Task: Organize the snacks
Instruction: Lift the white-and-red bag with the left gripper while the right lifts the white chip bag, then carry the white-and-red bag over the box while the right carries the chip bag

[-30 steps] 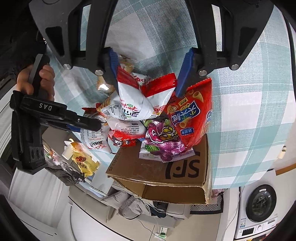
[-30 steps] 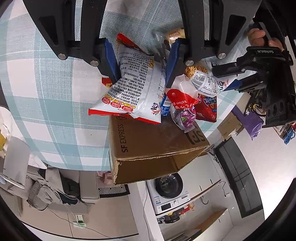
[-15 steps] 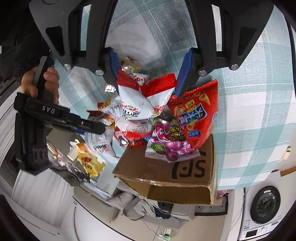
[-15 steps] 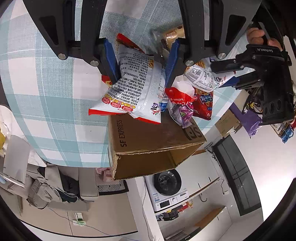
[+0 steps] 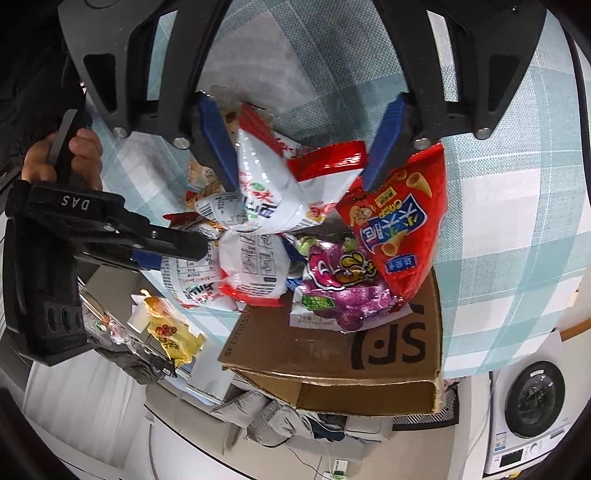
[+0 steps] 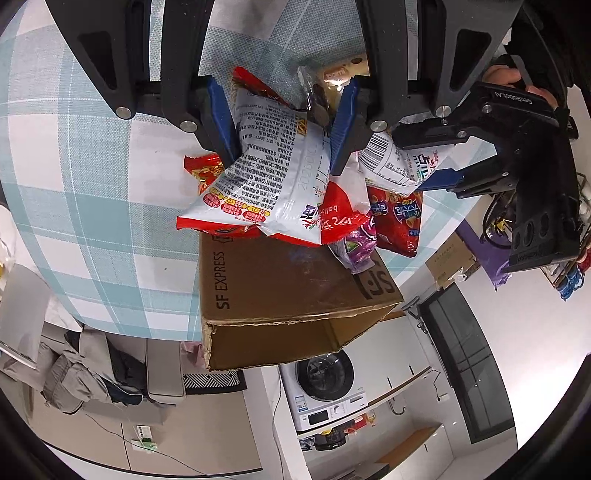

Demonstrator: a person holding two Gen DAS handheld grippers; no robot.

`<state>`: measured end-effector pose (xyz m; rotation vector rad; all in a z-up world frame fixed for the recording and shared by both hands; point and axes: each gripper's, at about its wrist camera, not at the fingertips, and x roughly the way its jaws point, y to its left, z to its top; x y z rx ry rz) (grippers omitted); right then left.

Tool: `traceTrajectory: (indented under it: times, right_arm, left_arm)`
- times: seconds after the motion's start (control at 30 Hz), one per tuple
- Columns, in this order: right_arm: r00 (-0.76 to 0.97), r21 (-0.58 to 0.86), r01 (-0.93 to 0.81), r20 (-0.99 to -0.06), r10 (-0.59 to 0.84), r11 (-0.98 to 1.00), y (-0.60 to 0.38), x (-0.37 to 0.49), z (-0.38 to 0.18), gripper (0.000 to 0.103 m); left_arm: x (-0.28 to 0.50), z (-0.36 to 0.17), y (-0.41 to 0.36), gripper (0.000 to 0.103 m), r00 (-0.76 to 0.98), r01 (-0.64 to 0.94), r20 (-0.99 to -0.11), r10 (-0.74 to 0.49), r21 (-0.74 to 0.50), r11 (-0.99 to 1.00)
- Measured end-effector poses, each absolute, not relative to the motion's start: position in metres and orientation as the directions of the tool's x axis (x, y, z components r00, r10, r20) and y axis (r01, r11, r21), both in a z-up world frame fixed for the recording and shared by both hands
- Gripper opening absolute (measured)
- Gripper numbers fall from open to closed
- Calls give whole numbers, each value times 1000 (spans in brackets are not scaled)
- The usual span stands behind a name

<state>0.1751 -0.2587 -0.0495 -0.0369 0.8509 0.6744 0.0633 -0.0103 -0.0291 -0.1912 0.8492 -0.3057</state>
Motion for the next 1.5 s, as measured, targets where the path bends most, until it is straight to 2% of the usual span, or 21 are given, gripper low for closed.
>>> traceTrajectory:
  times: [0.13,0.33,0.43,1.5]
  right_arm:
    - [479,237,-546,-699,531,803,-264,178,-48,48]
    - [499,247,-538,-678,541,806,-272,178,-40,48]
    - [508,249,-536,-668,544,807,-275,177,-36,48]
    - [529,253,-549,-632,566,796,-282,168,-17,48]
  left_arm:
    - [59,-26,-7,47,634,198,-685,-360,-306,931]
    - [52,-18,-1,37,643,224,-648,-409,-351,909]
    - [49,-15,2,35,644,234,-637,-425,-365,901]
    - [26,25,33,31,679,230,-607,-412,-357,905]
